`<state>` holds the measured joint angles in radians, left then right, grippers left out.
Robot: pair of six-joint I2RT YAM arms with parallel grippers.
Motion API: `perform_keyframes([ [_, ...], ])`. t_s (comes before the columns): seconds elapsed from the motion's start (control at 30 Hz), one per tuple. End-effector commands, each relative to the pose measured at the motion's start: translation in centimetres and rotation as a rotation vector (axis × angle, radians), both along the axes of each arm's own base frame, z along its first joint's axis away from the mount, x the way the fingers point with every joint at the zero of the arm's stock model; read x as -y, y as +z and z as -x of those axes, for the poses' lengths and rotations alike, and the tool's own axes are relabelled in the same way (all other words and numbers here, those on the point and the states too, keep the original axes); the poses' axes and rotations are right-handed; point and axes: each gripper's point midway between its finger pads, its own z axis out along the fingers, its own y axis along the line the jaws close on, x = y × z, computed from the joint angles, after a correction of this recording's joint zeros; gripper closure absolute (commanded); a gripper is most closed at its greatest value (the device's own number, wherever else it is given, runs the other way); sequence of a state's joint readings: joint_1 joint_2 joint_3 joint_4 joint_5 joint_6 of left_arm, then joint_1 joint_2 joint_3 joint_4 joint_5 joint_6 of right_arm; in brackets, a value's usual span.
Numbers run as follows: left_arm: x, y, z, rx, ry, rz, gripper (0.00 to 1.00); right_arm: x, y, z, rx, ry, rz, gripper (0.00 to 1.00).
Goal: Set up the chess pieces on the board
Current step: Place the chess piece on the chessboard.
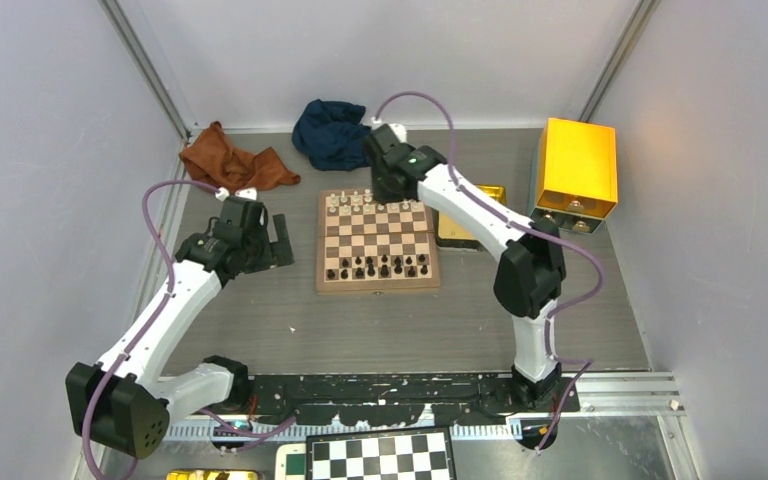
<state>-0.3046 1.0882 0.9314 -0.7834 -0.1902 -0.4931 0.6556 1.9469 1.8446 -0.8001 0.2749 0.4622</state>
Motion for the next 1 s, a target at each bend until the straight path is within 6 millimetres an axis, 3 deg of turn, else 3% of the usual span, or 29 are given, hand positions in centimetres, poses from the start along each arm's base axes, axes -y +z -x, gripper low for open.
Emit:
perform_keyframes([
  [0.0, 0.1, 1.9, -0.3, 0.06, 0.002, 0.027, 0.0, -4.4, -0.1, 1.8, -0.013, 0.108, 0.021, 0.99],
  [0.2, -0.1, 2.1, 0.1, 0.075, 0.006, 0.037, 0.0, -9.8, -1.2, 4.6, -0.039, 0.24, 0.036, 0.99],
  [0.43, -0.3, 2.5, 0.5, 0.094, 0.017, 0.044, 0.0, -13.5, -2.8, 7.2, -0.071, 0.337, 0.057, 0.99],
  [0.73, -0.5, 2.6, 1.0, 0.1, 0.021, 0.049, 0.0, -15.4, -5.0, 9.3, -0.109, 0.394, 0.075, 0.99],
  [0.97, -0.4, 2.4, 1.1, 0.095, 0.02, 0.054, 0.0, -15.7, -6.8, 9.7, -0.129, 0.413, 0.096, 0.99],
])
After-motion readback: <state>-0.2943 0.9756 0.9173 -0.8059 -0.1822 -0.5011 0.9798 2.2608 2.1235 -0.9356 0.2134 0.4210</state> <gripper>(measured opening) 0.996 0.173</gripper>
